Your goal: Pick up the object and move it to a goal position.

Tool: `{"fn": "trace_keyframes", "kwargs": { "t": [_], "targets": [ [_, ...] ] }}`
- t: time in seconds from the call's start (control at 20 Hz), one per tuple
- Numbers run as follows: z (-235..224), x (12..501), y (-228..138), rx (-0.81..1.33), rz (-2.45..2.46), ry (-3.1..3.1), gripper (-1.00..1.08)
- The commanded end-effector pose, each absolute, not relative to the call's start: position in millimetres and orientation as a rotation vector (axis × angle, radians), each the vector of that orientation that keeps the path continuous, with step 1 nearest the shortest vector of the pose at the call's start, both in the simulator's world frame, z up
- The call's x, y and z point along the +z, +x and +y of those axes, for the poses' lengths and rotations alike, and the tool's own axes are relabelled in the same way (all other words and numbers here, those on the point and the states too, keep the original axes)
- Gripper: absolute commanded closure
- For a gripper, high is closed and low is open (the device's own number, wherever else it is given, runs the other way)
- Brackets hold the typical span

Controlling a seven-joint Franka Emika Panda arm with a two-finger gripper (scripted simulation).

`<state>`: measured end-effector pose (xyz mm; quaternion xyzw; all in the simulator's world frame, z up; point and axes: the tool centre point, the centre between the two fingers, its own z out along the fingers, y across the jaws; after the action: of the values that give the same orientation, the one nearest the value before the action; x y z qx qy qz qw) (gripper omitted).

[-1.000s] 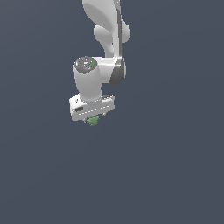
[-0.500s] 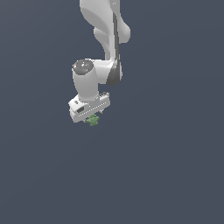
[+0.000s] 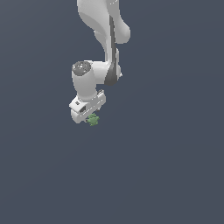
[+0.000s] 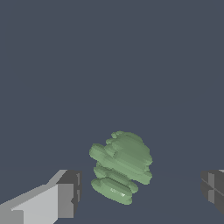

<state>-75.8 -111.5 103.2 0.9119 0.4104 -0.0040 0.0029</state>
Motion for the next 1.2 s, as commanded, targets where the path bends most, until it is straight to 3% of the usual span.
{"fn": "trace_keyframes", "kwargs": {
  "t": [0.0, 1.15],
  "targets": [
    [-113.4, 99.5, -80.8, -0.009, 1.361, 2.827, -0.92],
    [-117.8, 74.1, -94.7, 0.000, 1.545, 2.735, -0.92]
  ]
}}
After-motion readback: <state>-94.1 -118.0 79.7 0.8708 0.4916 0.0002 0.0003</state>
